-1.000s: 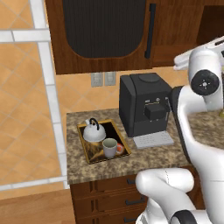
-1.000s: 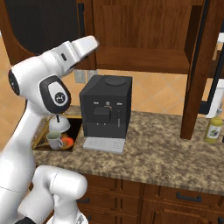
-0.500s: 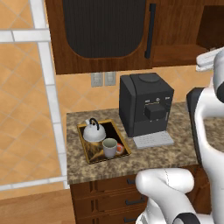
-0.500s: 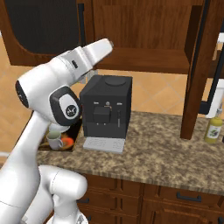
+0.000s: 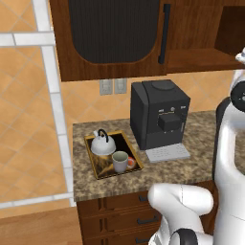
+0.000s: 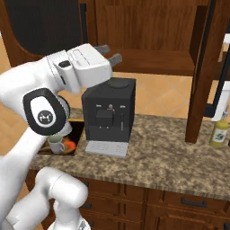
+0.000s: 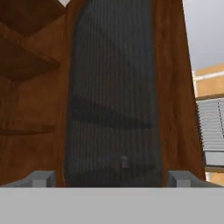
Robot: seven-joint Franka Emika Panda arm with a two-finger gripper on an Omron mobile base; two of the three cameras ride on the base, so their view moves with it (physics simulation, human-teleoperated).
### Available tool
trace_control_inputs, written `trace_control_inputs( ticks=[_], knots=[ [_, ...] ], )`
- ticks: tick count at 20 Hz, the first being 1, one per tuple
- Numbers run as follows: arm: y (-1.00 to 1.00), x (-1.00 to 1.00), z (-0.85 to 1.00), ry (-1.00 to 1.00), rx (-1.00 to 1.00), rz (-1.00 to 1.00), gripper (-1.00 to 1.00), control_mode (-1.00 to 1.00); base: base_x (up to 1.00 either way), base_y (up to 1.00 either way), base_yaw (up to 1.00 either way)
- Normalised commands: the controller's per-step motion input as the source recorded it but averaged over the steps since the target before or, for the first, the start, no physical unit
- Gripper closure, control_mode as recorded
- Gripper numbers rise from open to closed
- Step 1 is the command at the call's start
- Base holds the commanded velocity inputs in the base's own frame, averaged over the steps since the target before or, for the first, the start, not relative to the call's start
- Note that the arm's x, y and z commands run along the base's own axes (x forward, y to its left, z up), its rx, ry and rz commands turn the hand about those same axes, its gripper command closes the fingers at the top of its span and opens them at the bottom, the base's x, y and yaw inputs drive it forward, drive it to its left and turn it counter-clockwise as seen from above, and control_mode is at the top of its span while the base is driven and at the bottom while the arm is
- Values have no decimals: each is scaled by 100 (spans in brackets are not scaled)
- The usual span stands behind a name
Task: Pick the kettle from the counter and place it on the tray. Then pick the mug from the cabinet and place it on the tray. Then close the cabinet doors.
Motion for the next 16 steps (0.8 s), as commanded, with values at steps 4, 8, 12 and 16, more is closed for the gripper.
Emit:
trace_control_inputs(
  ticks=[4,8,12,16],
  knots=[
    [-27,-48,0,-70,41,-8,-100,-100,0,0,0],
    [-62,-24,-31,-37,45,0,-100,-100,0,0,0],
    [-29,-36,-33,-45,33,0,-100,-100,0,0,0],
    [-17,-53,-9,-54,8,0,-100,-100,0,0,0]
  ],
)
